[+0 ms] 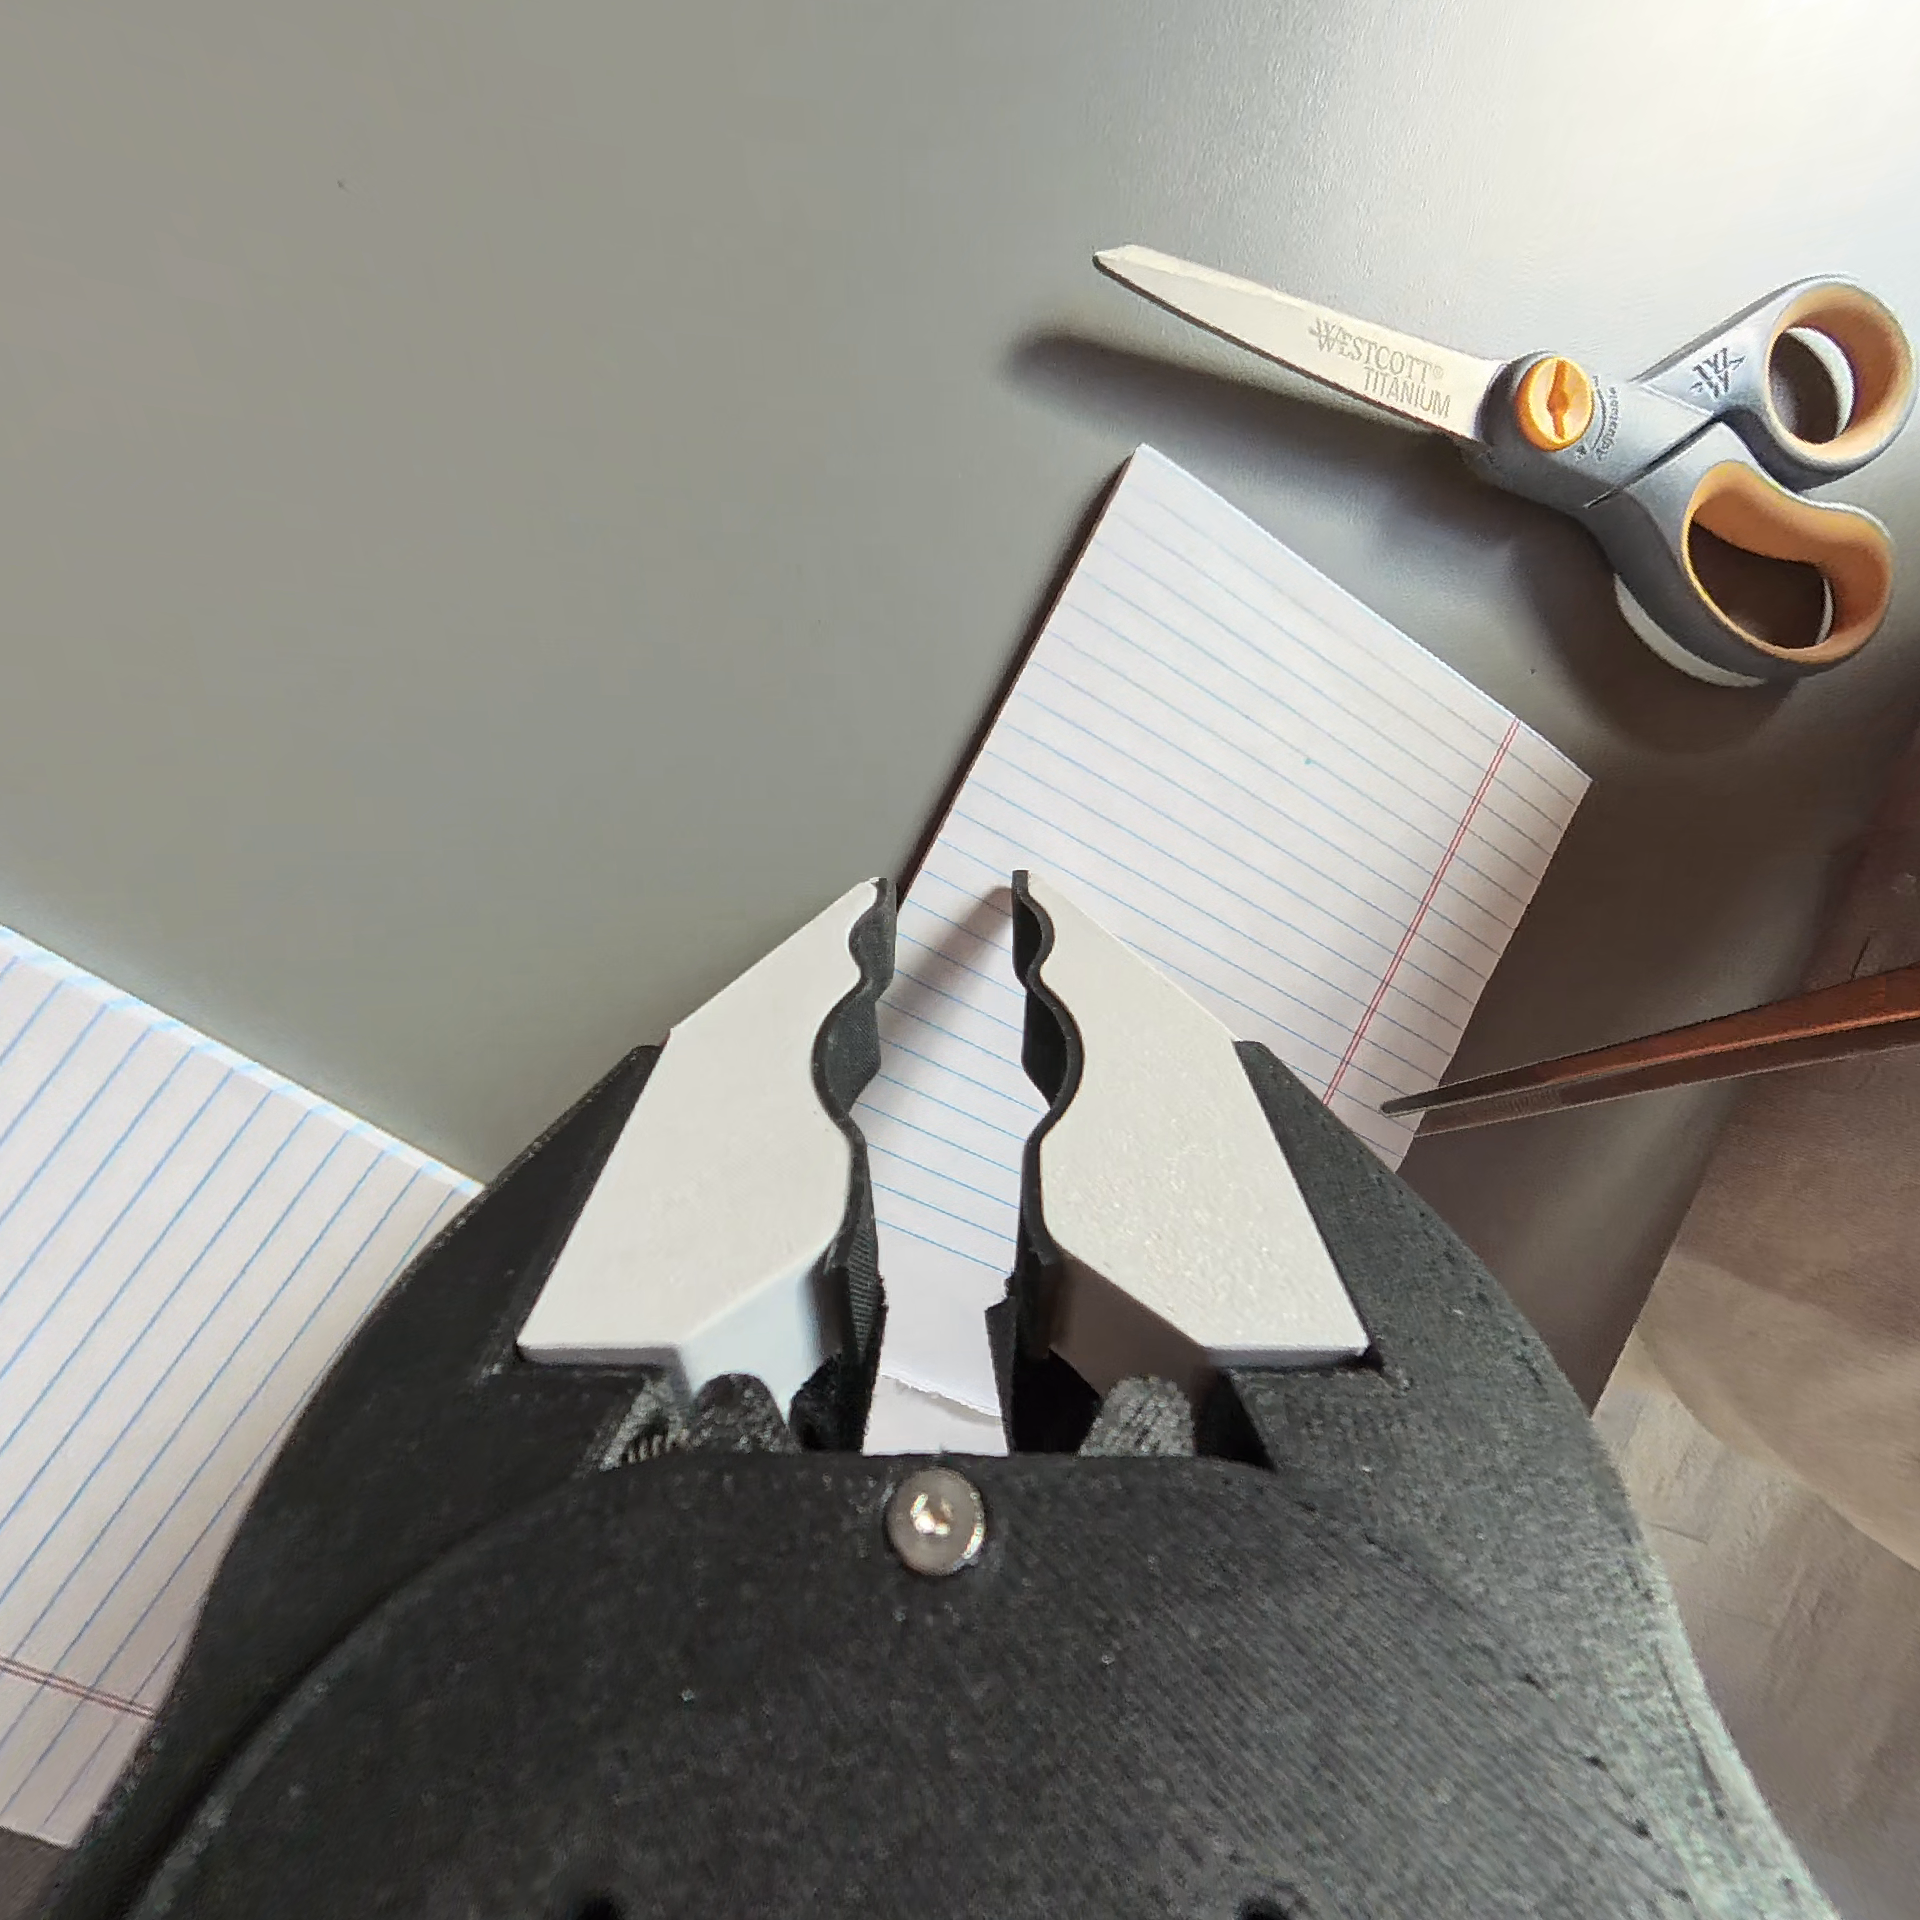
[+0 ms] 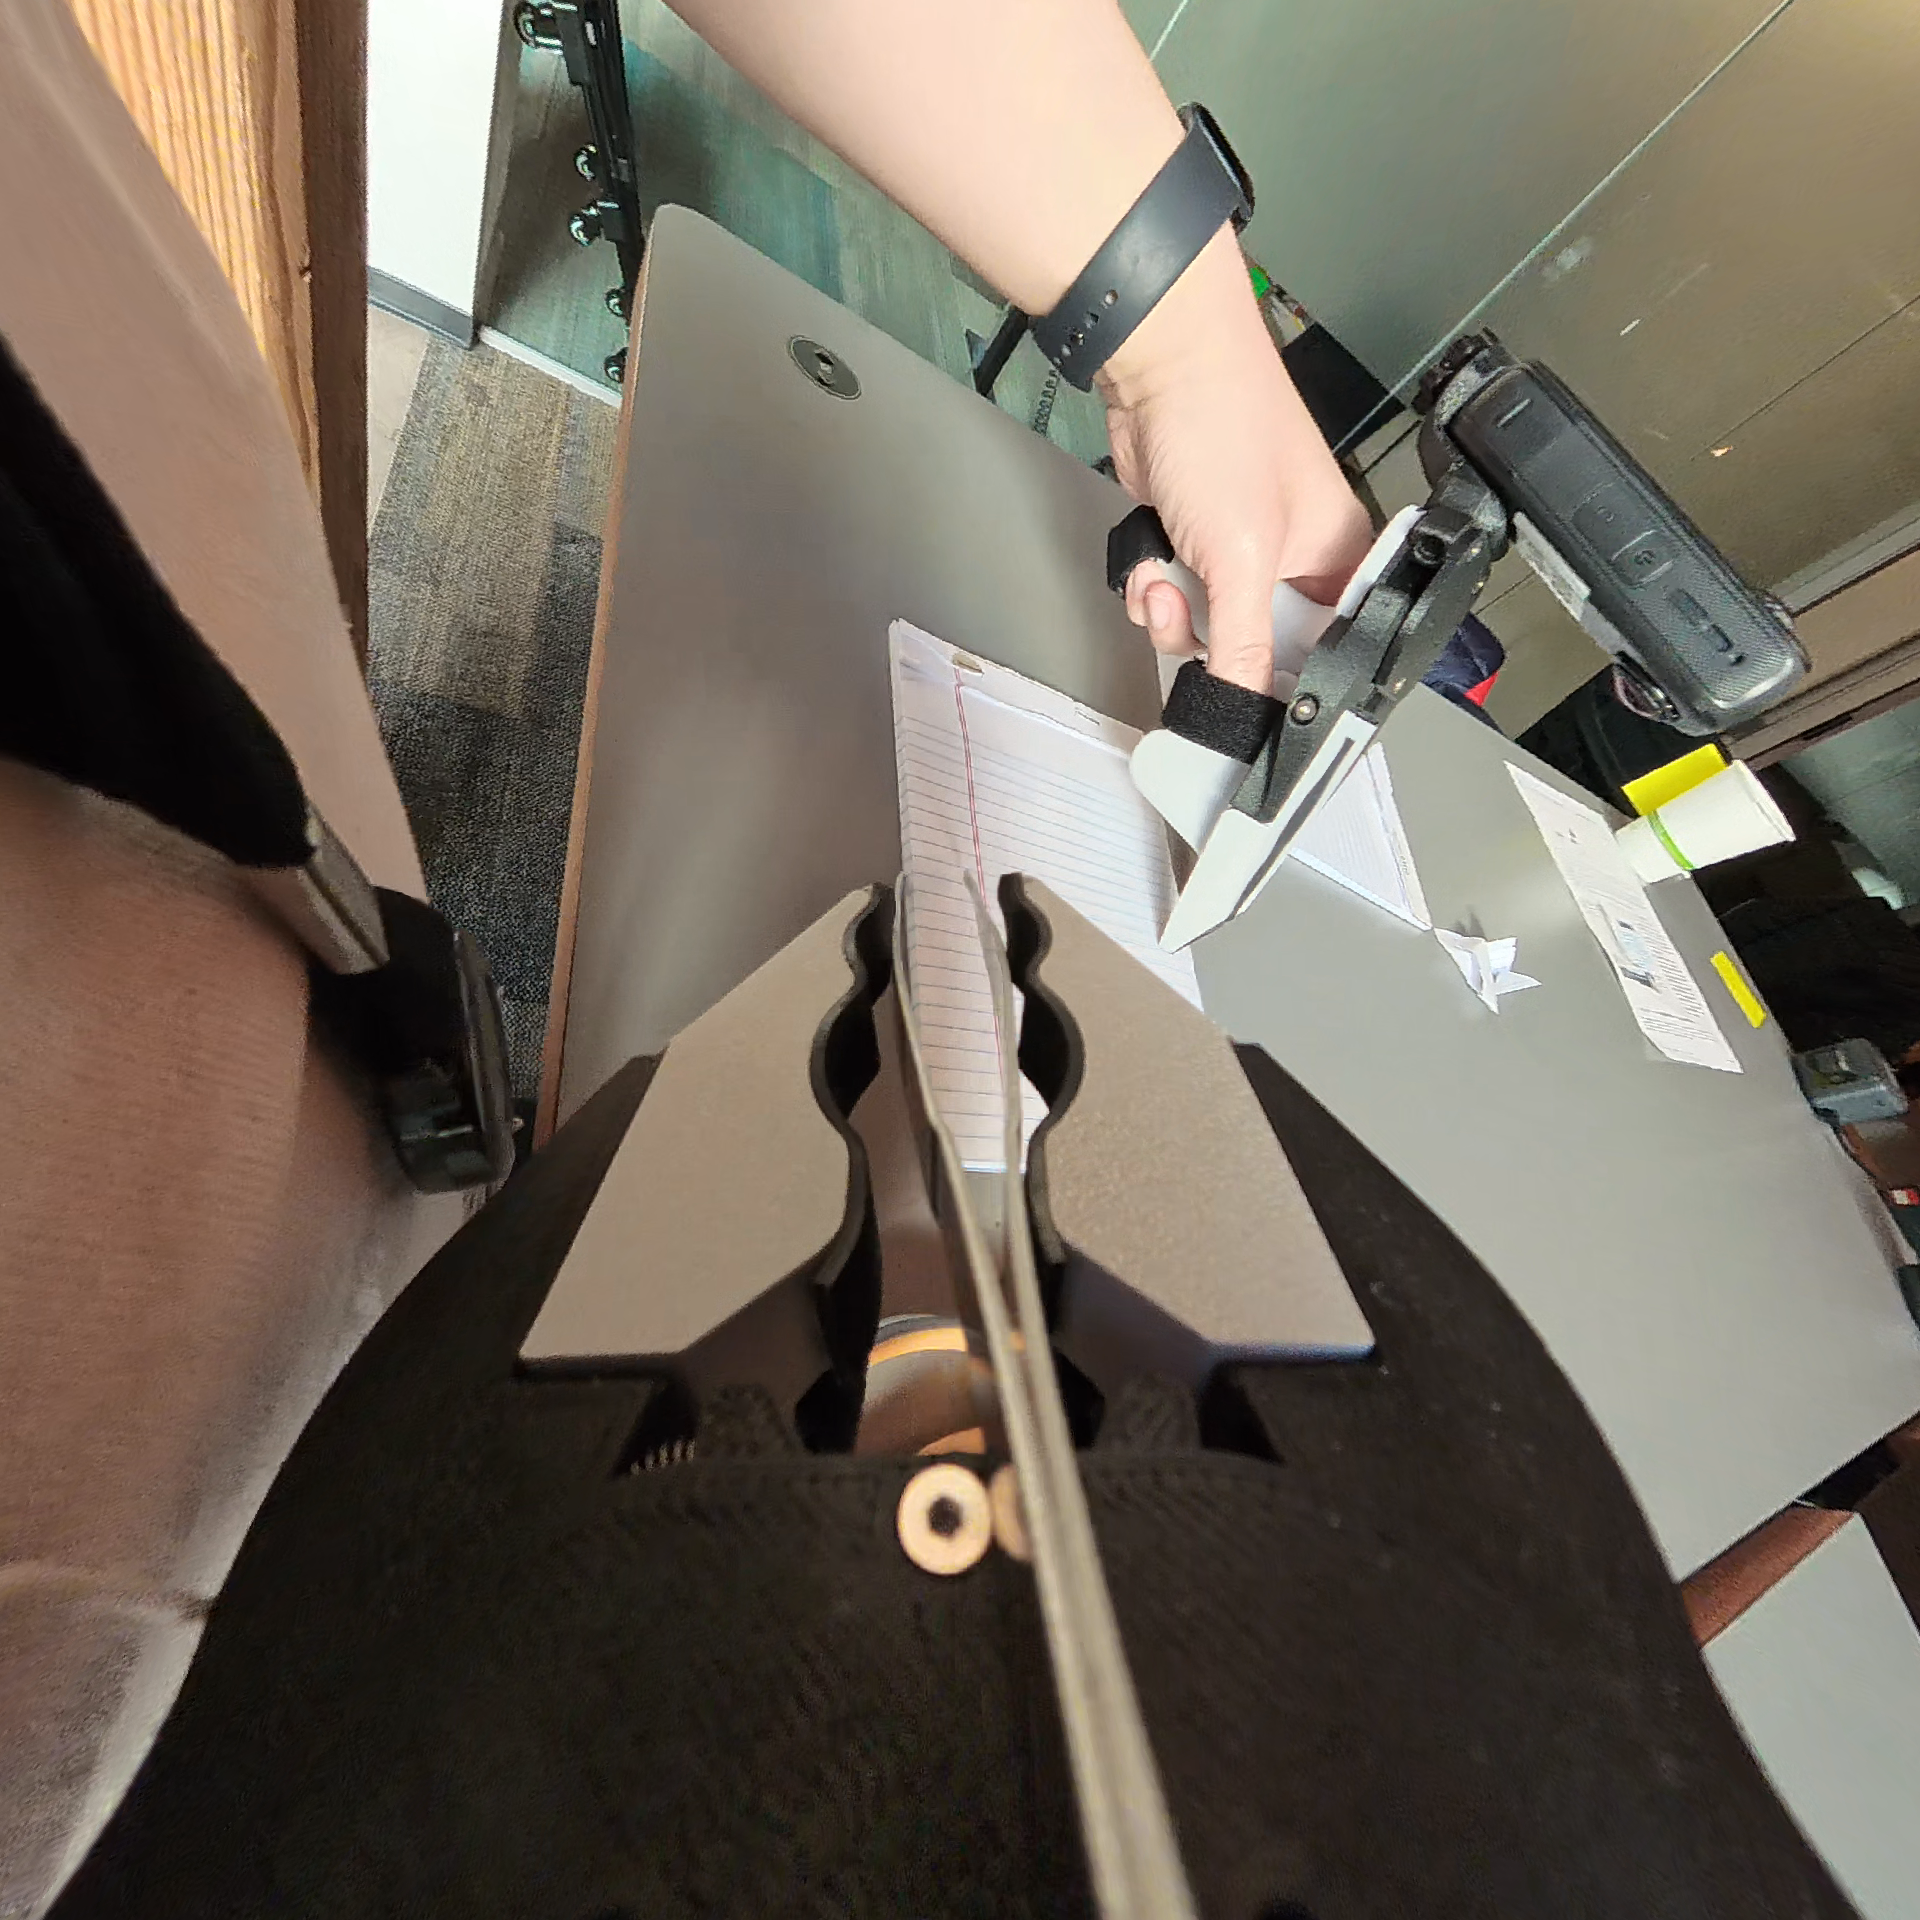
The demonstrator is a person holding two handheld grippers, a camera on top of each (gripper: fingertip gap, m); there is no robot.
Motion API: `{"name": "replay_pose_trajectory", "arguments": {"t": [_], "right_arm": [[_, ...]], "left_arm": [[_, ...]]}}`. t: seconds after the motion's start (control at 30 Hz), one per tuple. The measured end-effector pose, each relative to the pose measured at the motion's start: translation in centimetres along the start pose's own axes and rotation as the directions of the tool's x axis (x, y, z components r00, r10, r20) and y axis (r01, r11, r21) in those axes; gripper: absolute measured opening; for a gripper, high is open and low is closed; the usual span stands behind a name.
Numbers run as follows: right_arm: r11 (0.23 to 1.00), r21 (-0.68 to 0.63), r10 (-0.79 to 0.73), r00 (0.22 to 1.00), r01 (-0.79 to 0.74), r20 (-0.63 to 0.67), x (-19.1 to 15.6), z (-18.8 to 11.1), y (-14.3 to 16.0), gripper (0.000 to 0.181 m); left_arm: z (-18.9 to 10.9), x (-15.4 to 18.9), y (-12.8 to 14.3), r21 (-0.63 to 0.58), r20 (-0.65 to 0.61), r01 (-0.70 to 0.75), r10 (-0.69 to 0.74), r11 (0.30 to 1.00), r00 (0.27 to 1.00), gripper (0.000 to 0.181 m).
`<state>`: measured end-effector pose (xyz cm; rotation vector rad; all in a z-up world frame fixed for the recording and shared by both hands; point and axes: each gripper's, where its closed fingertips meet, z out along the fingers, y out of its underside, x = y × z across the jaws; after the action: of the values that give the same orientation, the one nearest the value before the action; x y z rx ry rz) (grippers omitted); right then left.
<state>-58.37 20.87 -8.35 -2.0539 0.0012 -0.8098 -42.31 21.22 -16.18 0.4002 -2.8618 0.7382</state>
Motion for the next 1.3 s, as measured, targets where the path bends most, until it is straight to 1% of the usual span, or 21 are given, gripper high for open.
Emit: {"name": "replay_pose_trajectory", "arguments": {"t": [0.07, 0.2, 0.37, 0.53, 0.73, 0.87, 1.03, 1.23, 1.3], "right_arm": [[1.000, 0.001, 0.021, 1.000, -0.021, -0.017, 0.4, 0.0, 0.0, 0.022], [1.000, 0.029, 0.011, 0.999, -0.010, -0.040, 1.0, -0.3, -0.6, 0.021], [1.000, 0.007, 0.030, 1.000, -0.030, 0.002, 1.0, -0.1, -0.4, 0.021], [0.998, -0.017, 0.065, 0.997, -0.065, 0.042, 0.9, -0.2, 0.0, 0.019], [0.999, -0.040, 0.010, 0.997, -0.007, 0.078, 0.2, -0.2, -0.4, 0.016], [0.999, -0.048, 0.009, 0.997, -0.005, 0.081, 0.4, -0.5, -0.2, 0.018], [0.995, -0.066, 0.082, 0.994, -0.077, 0.071, 1.1, -0.7, 0.2, 0.021], [0.967, -0.078, 0.247, 0.968, -0.243, 0.047, 1.8, -1.0, 1.0, 0.023], [0.959, -0.074, 0.277, 0.960, -0.274, 0.034, 2.0, -1.2, 1.3, 0.023]], "left_arm": [[0.0, -0.1, 0.0, 0.004, 0.006, -0.014, 0.014, 1.000, 1.000, 0.019], [0.0, -0.3, 0.0, -0.002, 0.005, -0.010, 0.010, 1.000, 1.000, 0.013], [0.0, -0.4, 0.0, -0.010, -0.013, -0.007, 0.007, 1.000, 1.000, 0.011], [-0.1, -0.4, 0.0, -0.006, -0.003, -0.021, 0.021, 1.000, 1.000, 0.011], [-0.1, -0.4, 0.0, -0.007, -0.008, -0.013, 0.013, 1.000, 1.000, 0.010], [-0.1, -0.4, 0.1, -0.014, -0.008, -0.014, 0.014, 1.000, 1.000, 0.009], [-0.1, -0.5, 0.1, -0.014, -0.004, -0.012, 0.012, 1.000, 1.000, 0.008], [-0.1, -0.5, 0.1, -0.007, -0.004, -0.004, 0.004, 1.000, 1.000, 0.008], [-0.1, -0.5, 0.0, -0.008, -0.006, 0.001, -0.001, 1.000, 1.000, 0.007]]}}
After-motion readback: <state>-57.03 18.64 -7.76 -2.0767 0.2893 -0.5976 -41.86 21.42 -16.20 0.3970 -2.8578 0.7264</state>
